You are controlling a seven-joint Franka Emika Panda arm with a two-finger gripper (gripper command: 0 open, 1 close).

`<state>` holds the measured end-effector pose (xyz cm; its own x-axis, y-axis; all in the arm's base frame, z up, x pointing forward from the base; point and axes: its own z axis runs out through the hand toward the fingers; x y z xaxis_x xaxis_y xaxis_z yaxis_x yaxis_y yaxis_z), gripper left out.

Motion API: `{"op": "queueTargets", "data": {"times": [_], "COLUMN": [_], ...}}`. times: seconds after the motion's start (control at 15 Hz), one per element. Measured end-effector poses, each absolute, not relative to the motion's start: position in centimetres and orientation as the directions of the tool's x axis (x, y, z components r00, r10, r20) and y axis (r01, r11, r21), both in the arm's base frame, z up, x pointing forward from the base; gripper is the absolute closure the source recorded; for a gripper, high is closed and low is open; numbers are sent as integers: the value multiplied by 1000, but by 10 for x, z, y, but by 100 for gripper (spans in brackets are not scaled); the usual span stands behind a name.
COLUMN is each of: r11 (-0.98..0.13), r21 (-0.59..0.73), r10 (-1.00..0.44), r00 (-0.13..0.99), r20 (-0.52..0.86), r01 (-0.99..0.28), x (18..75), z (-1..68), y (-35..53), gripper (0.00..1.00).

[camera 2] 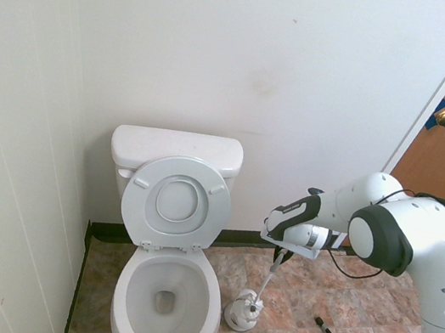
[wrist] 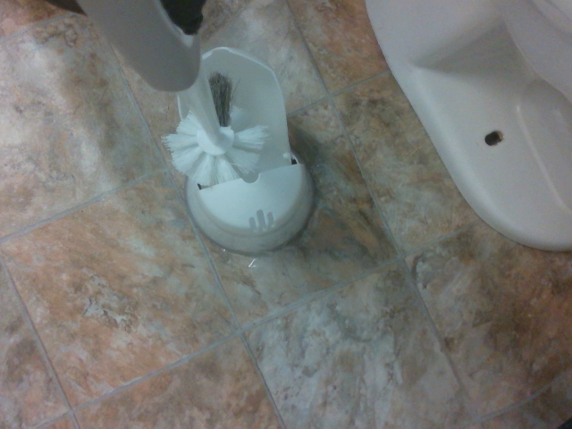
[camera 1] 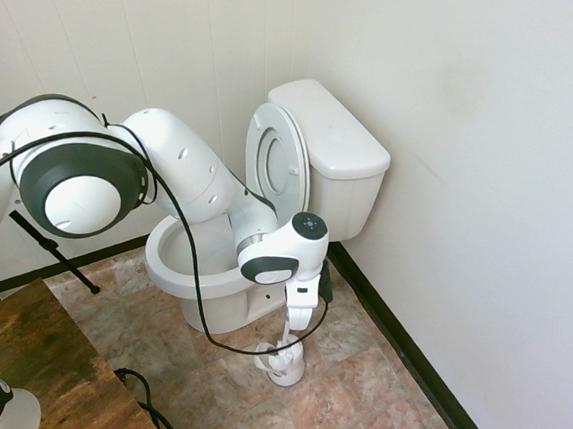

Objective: Clean the toilet

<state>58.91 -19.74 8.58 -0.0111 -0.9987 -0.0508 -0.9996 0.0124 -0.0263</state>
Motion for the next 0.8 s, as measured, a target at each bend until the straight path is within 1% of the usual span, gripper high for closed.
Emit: {"op": "queueTargets", "data": {"times": [0.4, 0.8], "r11": [-6, -18], "r21": [12, 45], "r10": [-997, -995], "r00": [5, 14], "r20": [-71, -97], "r01": [-1000, -999], "x": [608, 632], "z": [44, 16], "y": [-193, -192], "gripper": [100, 100]}}
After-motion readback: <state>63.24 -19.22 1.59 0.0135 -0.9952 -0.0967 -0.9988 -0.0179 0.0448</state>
